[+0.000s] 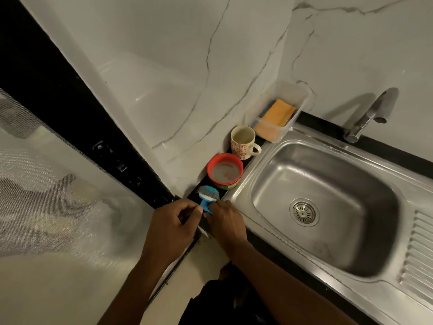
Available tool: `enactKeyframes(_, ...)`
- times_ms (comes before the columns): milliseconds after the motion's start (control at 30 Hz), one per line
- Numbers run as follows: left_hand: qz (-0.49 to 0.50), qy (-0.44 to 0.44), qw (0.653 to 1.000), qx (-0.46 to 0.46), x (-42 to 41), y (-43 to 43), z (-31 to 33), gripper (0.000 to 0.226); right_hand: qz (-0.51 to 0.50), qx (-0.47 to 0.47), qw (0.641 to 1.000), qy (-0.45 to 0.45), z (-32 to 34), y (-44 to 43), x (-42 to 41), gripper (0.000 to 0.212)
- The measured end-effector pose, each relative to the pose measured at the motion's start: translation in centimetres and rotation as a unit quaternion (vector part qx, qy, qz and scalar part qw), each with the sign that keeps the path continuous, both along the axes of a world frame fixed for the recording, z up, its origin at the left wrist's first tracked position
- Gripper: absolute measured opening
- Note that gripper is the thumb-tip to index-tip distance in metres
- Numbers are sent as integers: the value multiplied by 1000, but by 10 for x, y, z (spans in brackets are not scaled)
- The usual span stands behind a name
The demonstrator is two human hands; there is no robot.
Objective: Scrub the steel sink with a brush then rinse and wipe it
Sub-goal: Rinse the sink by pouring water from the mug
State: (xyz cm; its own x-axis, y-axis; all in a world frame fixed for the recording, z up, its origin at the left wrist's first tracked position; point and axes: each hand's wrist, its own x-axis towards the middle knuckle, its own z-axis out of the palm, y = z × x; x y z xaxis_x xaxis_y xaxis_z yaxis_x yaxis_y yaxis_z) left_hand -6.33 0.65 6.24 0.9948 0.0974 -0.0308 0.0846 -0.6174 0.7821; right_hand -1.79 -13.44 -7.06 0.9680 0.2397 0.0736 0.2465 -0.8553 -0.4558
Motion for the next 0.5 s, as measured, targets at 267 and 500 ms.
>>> enactKeyframes(267,-43,-6,999,-10,40,-11,-7,8,24,59,997,-40,12,-24,-11,28)
enactKeyframes(500,-91,-39,995,-4,82,-28,-10,13,-148,219,962,-67,73,-73,47,22)
